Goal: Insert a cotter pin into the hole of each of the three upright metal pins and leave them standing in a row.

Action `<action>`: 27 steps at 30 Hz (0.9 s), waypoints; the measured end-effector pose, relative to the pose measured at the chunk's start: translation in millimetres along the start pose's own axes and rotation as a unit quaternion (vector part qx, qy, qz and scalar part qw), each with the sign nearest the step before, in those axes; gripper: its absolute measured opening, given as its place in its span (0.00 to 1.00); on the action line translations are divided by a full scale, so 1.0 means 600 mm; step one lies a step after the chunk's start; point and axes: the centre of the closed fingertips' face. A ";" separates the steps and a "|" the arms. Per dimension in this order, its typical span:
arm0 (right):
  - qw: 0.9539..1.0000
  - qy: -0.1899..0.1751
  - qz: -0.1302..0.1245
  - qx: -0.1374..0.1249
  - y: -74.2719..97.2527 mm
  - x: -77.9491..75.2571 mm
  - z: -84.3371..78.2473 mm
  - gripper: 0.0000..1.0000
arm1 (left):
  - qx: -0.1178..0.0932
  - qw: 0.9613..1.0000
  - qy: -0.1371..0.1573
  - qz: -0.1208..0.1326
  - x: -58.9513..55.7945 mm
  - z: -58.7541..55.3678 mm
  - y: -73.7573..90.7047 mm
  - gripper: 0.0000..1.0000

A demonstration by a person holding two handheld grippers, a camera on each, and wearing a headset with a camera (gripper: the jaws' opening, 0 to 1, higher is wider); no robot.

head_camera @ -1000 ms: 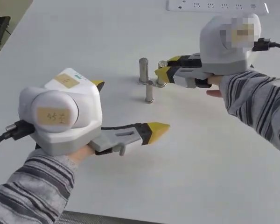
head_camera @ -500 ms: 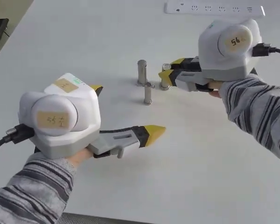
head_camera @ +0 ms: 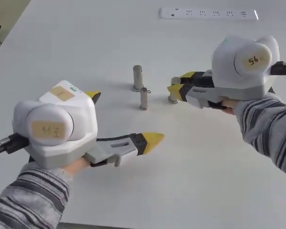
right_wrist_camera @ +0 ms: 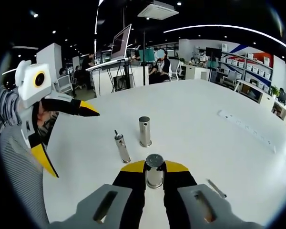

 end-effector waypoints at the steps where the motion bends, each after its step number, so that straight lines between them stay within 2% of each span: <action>1: 1.000 0.001 0.001 0.000 0.002 0.002 -0.002 0.08 | 0.000 1.000 -0.001 -0.001 -0.001 0.000 0.000 0.93; 7: 1.000 0.010 -0.005 0.006 0.013 0.018 -0.012 0.08 | 0.000 1.000 -0.004 -0.003 -0.006 0.002 0.000 0.93; 21: 1.000 0.003 0.008 0.005 0.027 0.058 -0.036 0.08 | -0.003 1.000 0.002 -0.007 -0.014 -0.001 0.009 0.92; 27: 1.000 0.005 0.009 0.000 0.032 0.064 -0.040 0.08 | -0.005 1.000 0.003 -0.006 -0.015 0.001 0.011 0.92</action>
Point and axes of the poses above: the centre of the closed fingertips' face, and the gripper's own axes: y roughly backward along the fingers, x roughly to its left, z roughly out of its top, and after that the axes turned 12 degrees about x, right-handed
